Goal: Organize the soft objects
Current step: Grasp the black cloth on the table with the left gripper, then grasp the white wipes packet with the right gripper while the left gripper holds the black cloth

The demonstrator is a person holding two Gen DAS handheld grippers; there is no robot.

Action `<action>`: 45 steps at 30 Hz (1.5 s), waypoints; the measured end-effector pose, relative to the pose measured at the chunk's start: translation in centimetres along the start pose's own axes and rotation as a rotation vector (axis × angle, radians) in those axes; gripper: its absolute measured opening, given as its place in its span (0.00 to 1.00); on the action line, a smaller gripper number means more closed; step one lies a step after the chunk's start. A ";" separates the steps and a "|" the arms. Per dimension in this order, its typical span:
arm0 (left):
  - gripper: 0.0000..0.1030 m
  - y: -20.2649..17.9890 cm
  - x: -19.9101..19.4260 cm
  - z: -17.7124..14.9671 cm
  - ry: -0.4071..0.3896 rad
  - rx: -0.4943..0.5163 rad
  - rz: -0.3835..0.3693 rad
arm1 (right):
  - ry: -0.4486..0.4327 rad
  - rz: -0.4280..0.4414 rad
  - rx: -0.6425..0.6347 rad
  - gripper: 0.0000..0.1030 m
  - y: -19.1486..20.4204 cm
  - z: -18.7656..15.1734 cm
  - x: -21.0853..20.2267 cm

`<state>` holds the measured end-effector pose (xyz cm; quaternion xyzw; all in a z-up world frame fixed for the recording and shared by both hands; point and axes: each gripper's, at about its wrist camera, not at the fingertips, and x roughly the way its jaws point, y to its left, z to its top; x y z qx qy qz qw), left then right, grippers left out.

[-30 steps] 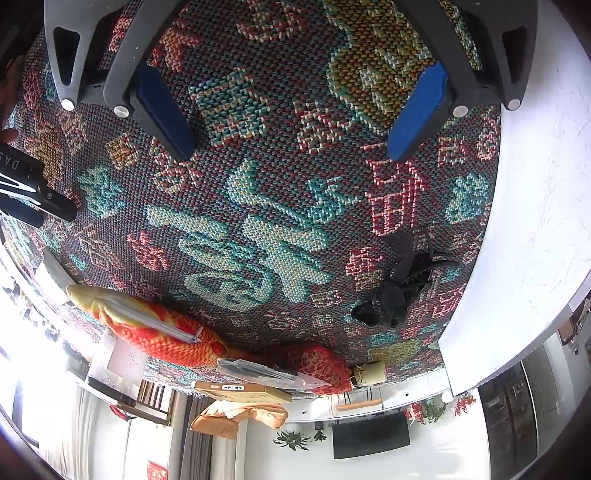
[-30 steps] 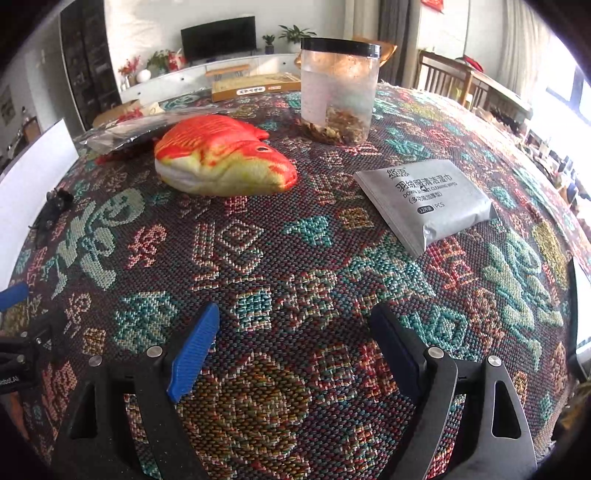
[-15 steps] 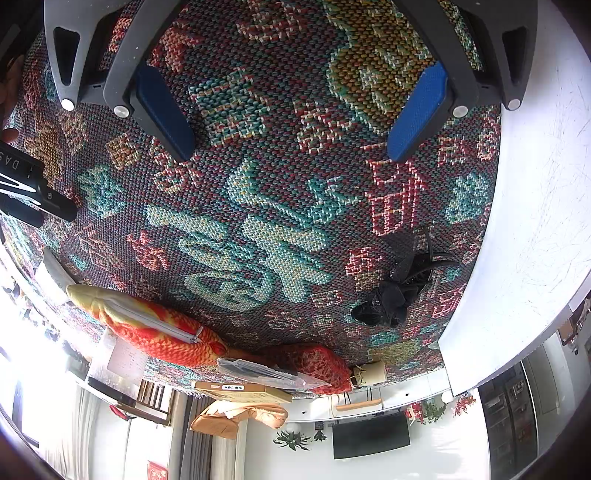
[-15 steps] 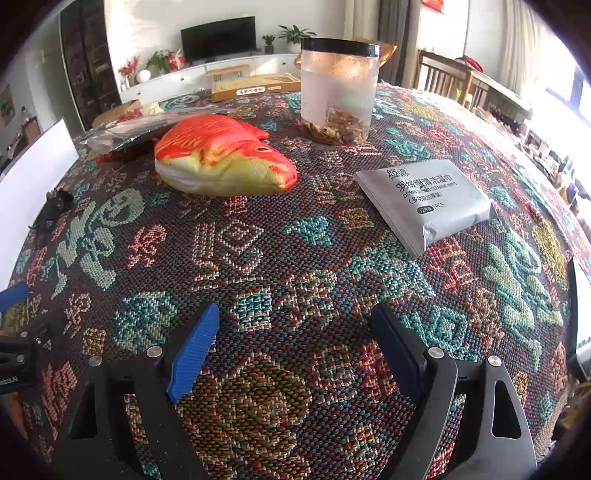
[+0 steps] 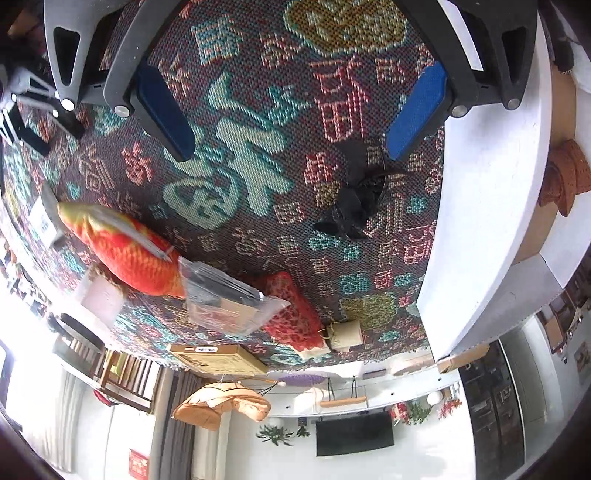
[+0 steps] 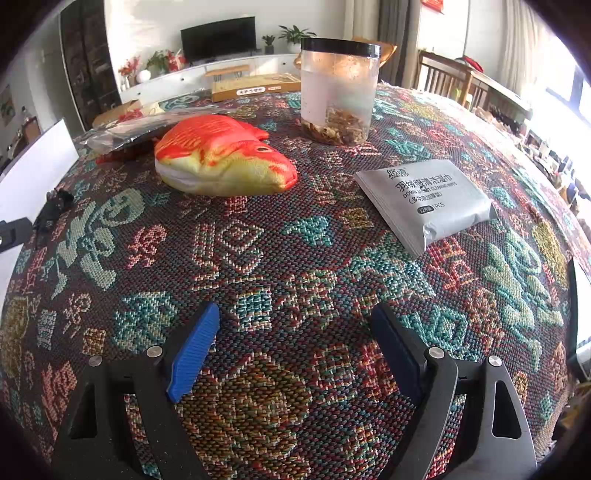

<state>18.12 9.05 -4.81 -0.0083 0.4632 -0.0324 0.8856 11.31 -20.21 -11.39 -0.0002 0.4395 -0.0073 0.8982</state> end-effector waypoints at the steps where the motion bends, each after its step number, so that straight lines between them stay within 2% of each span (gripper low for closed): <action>1: 1.00 0.4 1.1 0.7 0.020 -0.025 0.002 | 0.000 0.000 0.000 0.84 0.0 0.0 0.0; 7: 1.00 1.7 5.2 2.8 0.049 -0.030 0.106 | 0.000 -0.001 0.000 0.84 0.0 0.0 0.0; 13: 0.97 2.8 6.7 2.8 0.080 -0.055 0.038 | 0.000 -0.001 0.000 0.84 0.0 0.0 0.0; 15: 0.88 2.9 6.8 2.6 0.078 -0.061 0.052 | 0.000 -0.001 0.000 0.84 0.0 0.0 0.0; 17: 0.59 3.2 6.6 2.4 0.065 -0.073 0.079 | 0.000 -0.001 0.000 0.84 0.0 0.0 0.0; 19: 0.44 3.6 6.2 2.3 0.045 -0.093 0.060 | 0.000 -0.001 0.000 0.84 0.0 0.0 0.0; 26: 0.44 3.0 4.6 0.5 0.029 -0.131 -0.022 | 0.002 0.011 0.006 0.84 -0.1 0.1 -0.1; 28: 0.44 2.2 3.8 -0.6 0.026 -0.127 -0.045 | -0.001 0.056 0.039 0.84 -0.7 0.2 -0.5; 31: 0.44 1.2 2.7 -2.4 0.017 -0.124 -0.081 | -0.045 0.177 0.175 0.83 -3.3 0.3 -2.2; 34: 0.44 0.4 1.7 -4.0 0.011 -0.120 -0.118 | -0.114 0.203 0.349 0.83 -7.8 0.3 -4.0; 36: 0.44 0.0 1.2 -4.7 0.004 -0.115 -0.135 | -0.081 0.215 0.439 0.84 -10.9 0.7 -3.4; 40: 0.44 -0.8 0.5 -5.4 -0.003 -0.121 -0.176 | 0.070 0.362 0.542 0.84 -14.3 2.5 0.8; 42: 0.44 -1.3 0.2 -5.7 -0.006 -0.118 -0.189 | 0.051 0.423 0.526 0.84 -14.6 4.2 2.2; 45: 0.44 -1.9 0.0 -5.9 0.001 -0.101 -0.197 | 0.098 0.662 0.536 0.84 -14.8 5.9 4.5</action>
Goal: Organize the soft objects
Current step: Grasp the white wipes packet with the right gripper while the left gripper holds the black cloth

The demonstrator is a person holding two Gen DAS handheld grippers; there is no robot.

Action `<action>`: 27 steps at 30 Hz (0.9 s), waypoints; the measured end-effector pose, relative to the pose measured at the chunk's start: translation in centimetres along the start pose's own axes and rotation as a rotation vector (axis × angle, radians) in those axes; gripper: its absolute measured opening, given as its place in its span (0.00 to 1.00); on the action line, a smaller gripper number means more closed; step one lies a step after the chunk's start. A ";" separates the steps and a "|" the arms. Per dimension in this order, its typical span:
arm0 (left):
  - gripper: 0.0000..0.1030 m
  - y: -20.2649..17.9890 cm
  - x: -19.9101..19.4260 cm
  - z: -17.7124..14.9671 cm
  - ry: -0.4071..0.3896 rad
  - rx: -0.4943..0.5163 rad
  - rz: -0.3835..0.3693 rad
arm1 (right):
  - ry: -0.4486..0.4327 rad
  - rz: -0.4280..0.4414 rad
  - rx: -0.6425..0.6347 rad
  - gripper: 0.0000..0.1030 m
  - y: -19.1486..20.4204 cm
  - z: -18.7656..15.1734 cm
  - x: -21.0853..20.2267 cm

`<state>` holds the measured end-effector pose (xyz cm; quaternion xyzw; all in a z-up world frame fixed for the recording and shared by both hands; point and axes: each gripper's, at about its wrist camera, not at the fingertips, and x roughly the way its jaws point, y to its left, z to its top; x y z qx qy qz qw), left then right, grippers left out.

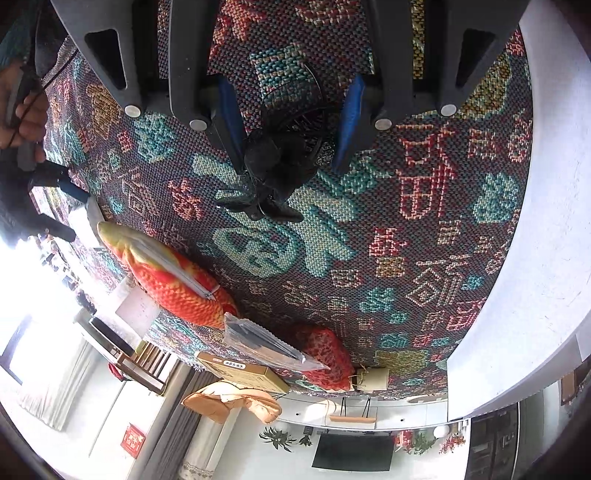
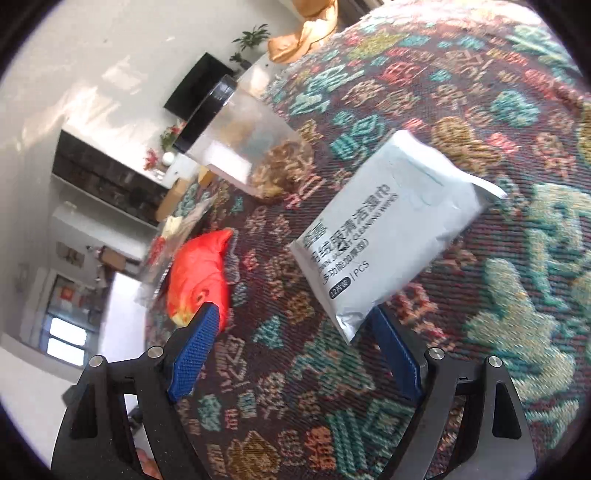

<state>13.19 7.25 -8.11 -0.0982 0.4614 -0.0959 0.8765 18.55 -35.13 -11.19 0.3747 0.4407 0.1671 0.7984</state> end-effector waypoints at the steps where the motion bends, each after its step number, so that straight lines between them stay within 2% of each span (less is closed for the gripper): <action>1: 0.44 -0.1 -0.1 -0.1 0.001 0.002 -0.004 | 0.021 0.017 -0.032 0.84 0.1 0.4 -0.4; 3: 0.44 -0.2 -0.6 -0.2 -0.005 0.007 -0.014 | 0.052 -0.057 -0.206 0.84 1.7 1.0 -1.7; 7: 0.44 -0.1 -0.9 -0.5 -0.010 -0.002 -0.023 | 0.121 -0.455 -0.781 0.84 5.9 1.4 -3.1; 9: 0.44 -0.1 -0.8 -0.6 -0.006 -0.017 -0.037 | 0.225 -0.593 -1.038 0.84 6.8 1.0 -1.9; 12: 0.44 -0.6 -0.7 -0.6 0.006 -0.015 -0.046 | 0.400 -0.665 -1.308 0.83 7.2 0.0 1.4; 15: 0.44 -0.9 -0.7 -0.2 0.012 0.007 -0.042 | 0.476 -0.696 -1.491 0.83 6.8 -0.7 3.8; 17: 0.44 -1.0 -0.7 0.0 0.017 0.017 -0.039 | 0.532 -0.658 -1.514 0.83 6.7 0.1 5.6; 19: 0.44 -1.1 -0.7 0.2 0.022 0.020 -0.037 | 0.554 -0.575 -1.451 0.83 6.7 1.8 6.5; 21: 0.44 -1.1 -0.6 0.4 0.027 0.018 -0.040 | 0.589 -0.500 -1.284 0.86 6.0 4.5 7.4; 23: 0.44 -1.3 -0.6 0.5 0.033 0.021 -0.048 | 0.599 -0.435 -1.041 0.89 4.3 7.3 8.2; 24: 0.44 -1.5 -0.6 0.4 0.032 0.026 -0.051 | 0.535 -0.430 -0.977 0.90 4.0 8.0 7.8; 26: 0.44 -1.6 -0.8 0.3 0.032 0.031 -0.060 | 0.463 -0.471 -0.919 0.86 3.8 7.6 7.0; 27: 0.44 -1.6 -0.9 0.3 0.031 0.029 -0.066 | 0.427 -0.484 -0.873 0.79 3.8 7.2 6.3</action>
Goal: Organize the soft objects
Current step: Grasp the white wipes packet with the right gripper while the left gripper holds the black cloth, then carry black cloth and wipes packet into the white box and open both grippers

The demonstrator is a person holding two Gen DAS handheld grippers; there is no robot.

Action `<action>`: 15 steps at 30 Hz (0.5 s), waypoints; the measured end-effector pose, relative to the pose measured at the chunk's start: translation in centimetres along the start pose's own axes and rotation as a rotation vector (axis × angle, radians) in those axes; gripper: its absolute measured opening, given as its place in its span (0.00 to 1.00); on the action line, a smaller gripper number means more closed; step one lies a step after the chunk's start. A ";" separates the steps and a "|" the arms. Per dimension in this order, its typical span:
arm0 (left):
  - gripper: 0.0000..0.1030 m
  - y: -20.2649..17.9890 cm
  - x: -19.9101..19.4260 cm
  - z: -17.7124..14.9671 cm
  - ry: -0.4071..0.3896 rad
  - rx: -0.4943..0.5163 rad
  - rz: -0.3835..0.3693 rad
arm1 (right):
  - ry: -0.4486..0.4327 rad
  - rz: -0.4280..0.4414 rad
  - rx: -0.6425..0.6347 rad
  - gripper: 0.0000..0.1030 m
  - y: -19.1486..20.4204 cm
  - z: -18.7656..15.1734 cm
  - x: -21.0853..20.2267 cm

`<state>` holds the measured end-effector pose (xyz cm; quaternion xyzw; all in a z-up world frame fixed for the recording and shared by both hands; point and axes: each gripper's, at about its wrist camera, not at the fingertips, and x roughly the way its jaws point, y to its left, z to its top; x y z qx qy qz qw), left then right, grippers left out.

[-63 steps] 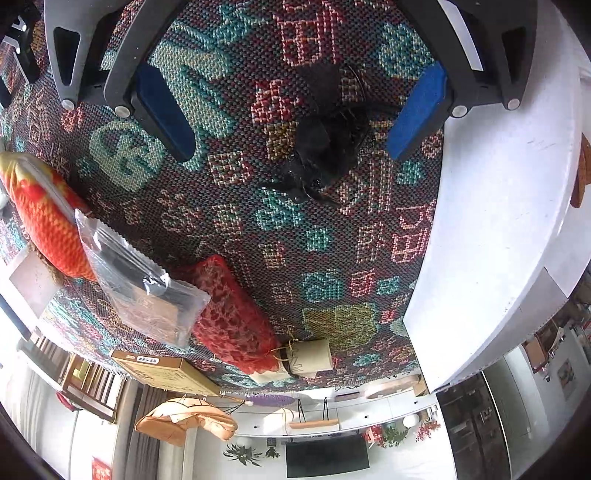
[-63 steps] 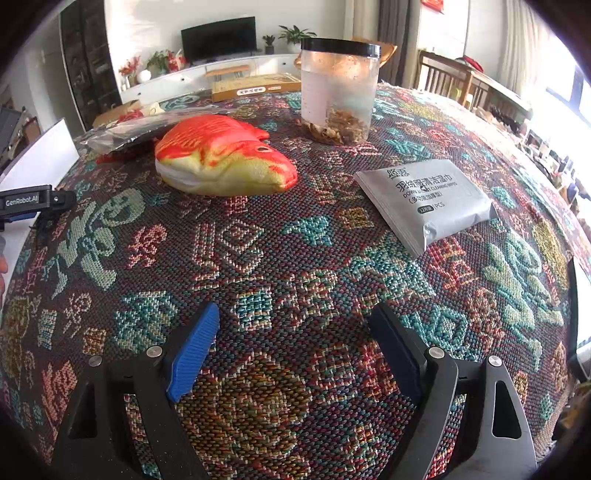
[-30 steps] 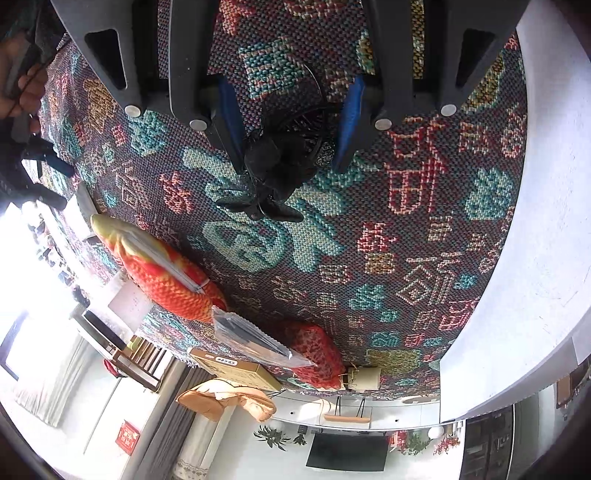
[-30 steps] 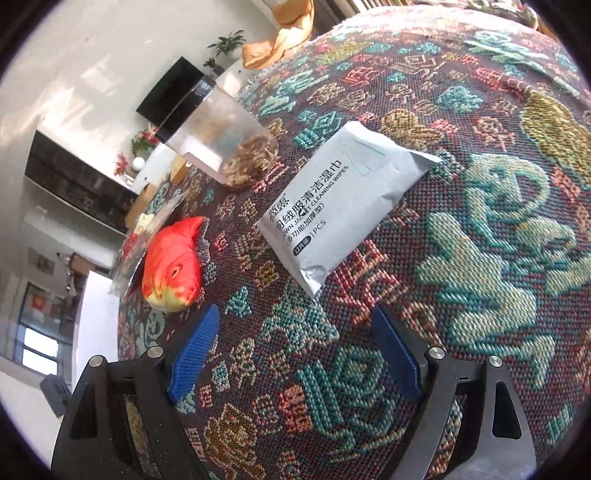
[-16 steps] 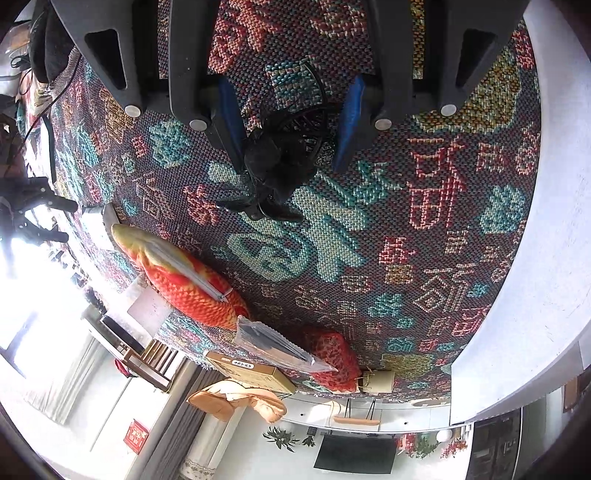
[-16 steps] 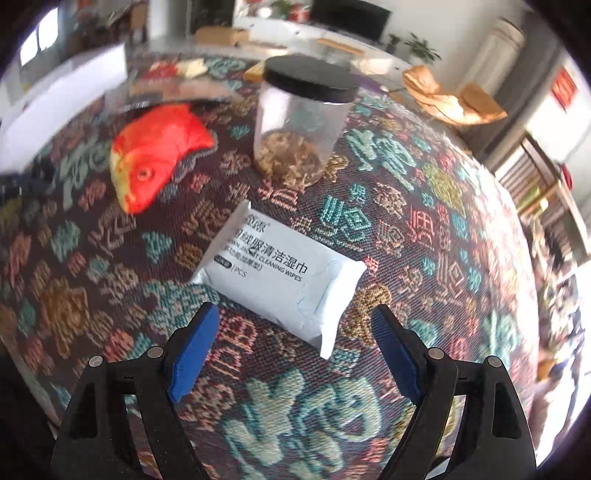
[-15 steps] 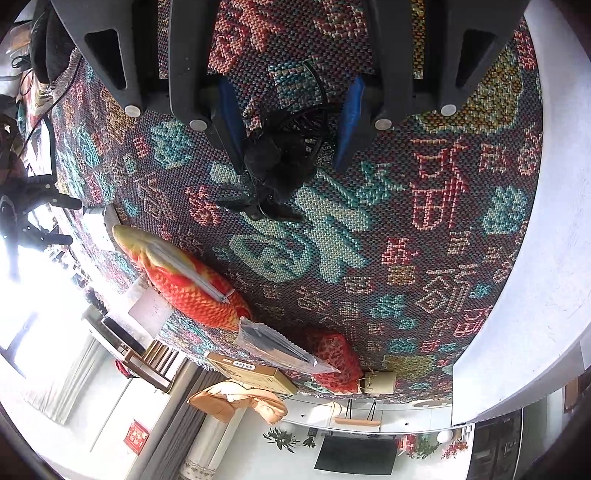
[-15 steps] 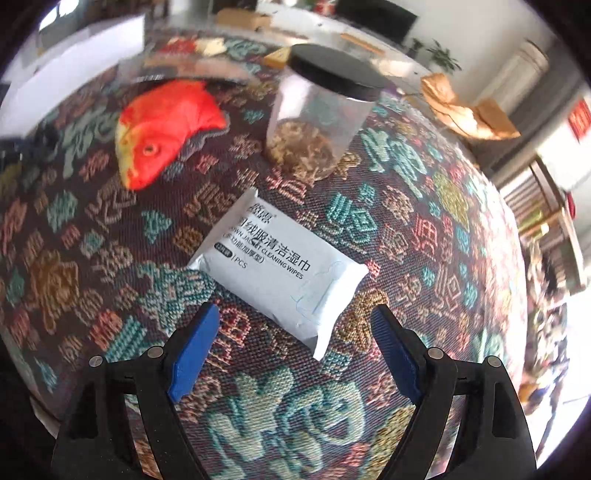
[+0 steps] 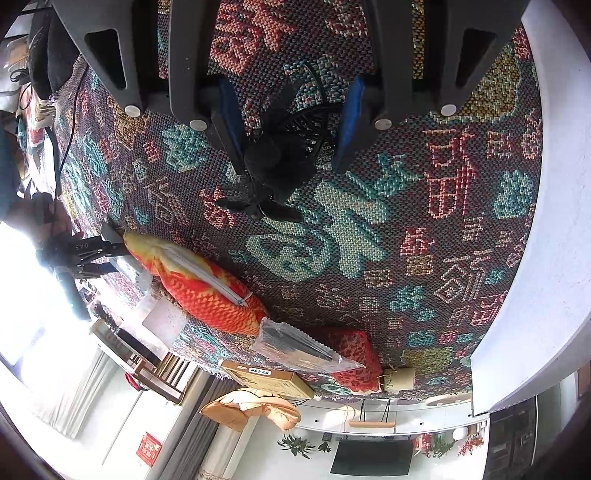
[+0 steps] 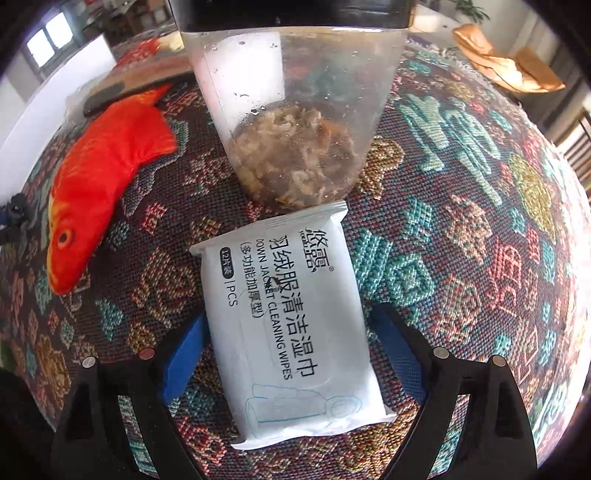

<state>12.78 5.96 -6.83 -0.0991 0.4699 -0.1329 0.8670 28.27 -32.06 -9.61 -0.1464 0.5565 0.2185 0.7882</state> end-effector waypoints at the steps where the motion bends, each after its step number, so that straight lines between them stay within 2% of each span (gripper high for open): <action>1: 0.44 0.1 -0.2 -0.1 -0.002 -0.005 -0.007 | -0.012 -0.001 0.069 0.69 0.1 -0.7 -0.7; 6: 0.44 0.6 -2.9 -0.2 -0.036 -0.063 -0.080 | -0.161 0.128 0.443 0.66 1.6 -7.6 -5.6; 9: 0.44 0.9 -5.8 0.1 -0.067 -0.082 -0.119 | -0.287 0.276 0.578 0.66 4.3 -11.1 -8.8; 12: 0.44 1.8 -9.9 0.7 -0.120 -0.093 -0.149 | -0.347 0.402 0.578 0.66 9.2 -10.0 -11.2; 15: 0.44 4.0 -14.6 1.2 -0.185 -0.098 -0.111 | -0.367 0.517 0.477 0.66 16.1 -6.0 -12.4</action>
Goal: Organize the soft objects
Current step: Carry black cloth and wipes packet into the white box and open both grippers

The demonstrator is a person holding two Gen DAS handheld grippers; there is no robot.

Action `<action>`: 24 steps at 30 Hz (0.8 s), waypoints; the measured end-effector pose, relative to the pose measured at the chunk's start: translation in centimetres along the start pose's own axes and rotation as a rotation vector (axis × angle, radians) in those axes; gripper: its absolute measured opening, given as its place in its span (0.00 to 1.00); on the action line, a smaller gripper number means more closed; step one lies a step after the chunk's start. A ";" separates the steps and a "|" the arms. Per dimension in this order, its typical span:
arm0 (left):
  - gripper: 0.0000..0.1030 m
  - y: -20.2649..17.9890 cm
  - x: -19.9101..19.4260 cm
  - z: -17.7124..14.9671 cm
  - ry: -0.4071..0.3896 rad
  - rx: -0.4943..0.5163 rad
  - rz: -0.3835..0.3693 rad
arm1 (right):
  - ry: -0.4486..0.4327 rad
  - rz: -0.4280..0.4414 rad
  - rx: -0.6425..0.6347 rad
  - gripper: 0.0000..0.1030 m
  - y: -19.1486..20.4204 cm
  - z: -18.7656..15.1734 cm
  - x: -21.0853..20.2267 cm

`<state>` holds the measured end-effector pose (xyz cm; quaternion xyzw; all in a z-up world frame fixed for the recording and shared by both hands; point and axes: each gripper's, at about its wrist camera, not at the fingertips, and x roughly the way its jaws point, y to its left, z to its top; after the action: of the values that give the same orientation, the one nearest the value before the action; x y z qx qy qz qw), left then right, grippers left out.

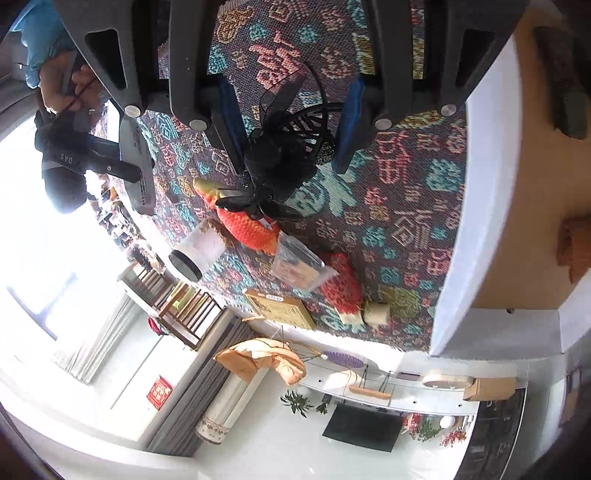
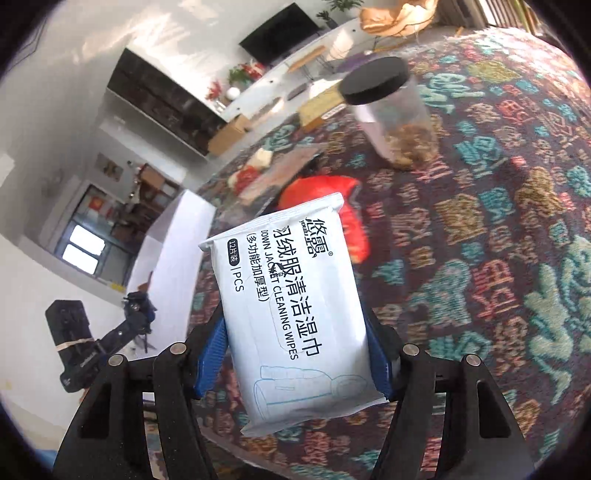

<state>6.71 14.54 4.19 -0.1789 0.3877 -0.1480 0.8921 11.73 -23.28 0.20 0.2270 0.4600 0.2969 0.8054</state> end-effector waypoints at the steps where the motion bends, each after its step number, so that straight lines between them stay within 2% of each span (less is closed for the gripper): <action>1: 0.44 0.9 -1.7 0.4 -0.024 0.003 0.029 | 0.016 0.045 -0.033 0.66 3.2 -0.1 1.6; 5: 0.44 6.1 -7.9 1.3 -0.095 -0.004 0.202 | 0.102 0.231 -0.138 0.66 14.6 -0.4 8.1; 9: 0.44 12.7 -12.6 1.0 -0.126 -0.078 0.406 | 0.180 0.331 -0.217 0.66 23.5 -2.0 15.4; 10: 0.47 14.2 -13.3 0.6 -0.129 -0.100 0.466 | 0.198 0.343 -0.228 0.67 24.9 -2.8 17.2; 11: 0.58 15.7 -13.8 0.2 -0.124 -0.124 0.525 | 0.221 0.348 -0.238 0.69 26.3 -3.6 19.1; 12: 0.70 17.3 -13.9 -0.4 -0.108 -0.152 0.586 | 0.261 0.337 -0.254 0.71 27.1 -4.2 21.3; 13: 0.90 18.8 -14.0 -1.0 -0.096 -0.184 0.643 | 0.308 0.302 -0.275 0.74 27.8 -5.0 23.2; 15: 0.92 20.6 -14.2 -2.2 -0.099 -0.235 0.714 | 0.345 0.232 -0.309 0.74 27.8 -6.1 24.8; 16: 0.92 21.1 -14.3 -2.6 -0.096 -0.250 0.726 | 0.332 0.215 -0.327 0.74 27.2 -6.6 24.5; 20: 0.92 20.2 -14.2 -3.3 -0.153 -0.220 0.738 | 0.197 0.072 -0.374 0.74 22.8 -6.3 21.7; 22: 0.92 18.3 -13.9 -2.8 -0.183 -0.188 0.705 | 0.123 -0.036 -0.404 0.75 19.7 -5.8 19.9; 24: 0.92 15.9 -13.0 -2.1 -0.209 -0.152 0.628 | 0.049 -0.195 -0.434 0.78 16.0 -5.9 18.1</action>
<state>-1.39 33.51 4.26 -0.1307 0.3404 0.1825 0.9131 9.50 1.27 -3.31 -0.0043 0.4244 0.3149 0.8490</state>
